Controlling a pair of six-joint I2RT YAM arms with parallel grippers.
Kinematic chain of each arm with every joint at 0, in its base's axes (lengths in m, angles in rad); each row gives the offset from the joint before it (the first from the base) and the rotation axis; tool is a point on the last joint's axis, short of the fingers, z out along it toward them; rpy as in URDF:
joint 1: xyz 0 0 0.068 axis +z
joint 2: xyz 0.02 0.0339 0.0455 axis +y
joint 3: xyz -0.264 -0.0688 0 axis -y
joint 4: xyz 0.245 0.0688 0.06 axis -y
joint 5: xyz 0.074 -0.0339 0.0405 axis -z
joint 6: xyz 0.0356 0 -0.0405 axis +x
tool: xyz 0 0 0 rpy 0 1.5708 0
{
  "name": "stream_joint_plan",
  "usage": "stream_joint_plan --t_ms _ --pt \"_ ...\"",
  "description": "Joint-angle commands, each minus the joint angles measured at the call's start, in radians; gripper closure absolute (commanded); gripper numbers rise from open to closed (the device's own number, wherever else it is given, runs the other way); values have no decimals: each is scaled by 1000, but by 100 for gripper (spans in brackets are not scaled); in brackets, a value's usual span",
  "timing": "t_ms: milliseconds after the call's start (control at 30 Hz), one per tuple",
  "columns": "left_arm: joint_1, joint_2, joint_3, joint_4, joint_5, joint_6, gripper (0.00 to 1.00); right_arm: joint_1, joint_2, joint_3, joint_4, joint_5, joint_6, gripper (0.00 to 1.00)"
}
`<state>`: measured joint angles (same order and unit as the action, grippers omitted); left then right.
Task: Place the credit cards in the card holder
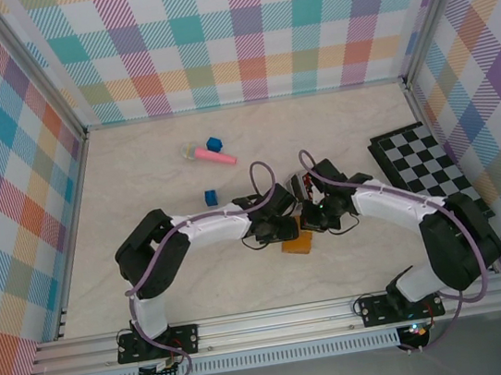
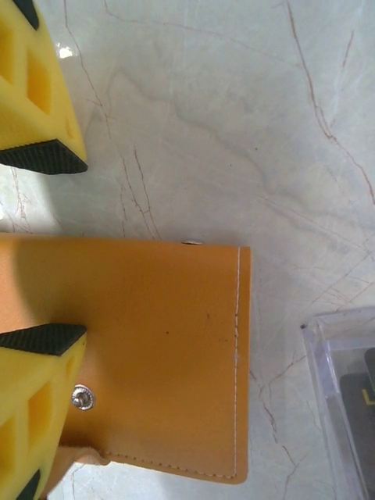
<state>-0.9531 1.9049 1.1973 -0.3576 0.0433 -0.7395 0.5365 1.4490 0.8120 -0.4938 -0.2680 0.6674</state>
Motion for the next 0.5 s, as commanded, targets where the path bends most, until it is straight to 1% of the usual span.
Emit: stream_joint_plan --t_ms 0,133,300,467 --pt "-19 48 -56 41 51 -34 50 -4 24 -4 52 -53 22 97" --pt "-20 44 -63 51 56 -40 52 -4 49 6 33 -29 21 97" --pt "-20 34 -67 49 50 -43 60 -4 76 7 26 -20 20 98" --pt "-19 26 -74 48 44 -44 63 -4 96 8 42 -16 27 98"
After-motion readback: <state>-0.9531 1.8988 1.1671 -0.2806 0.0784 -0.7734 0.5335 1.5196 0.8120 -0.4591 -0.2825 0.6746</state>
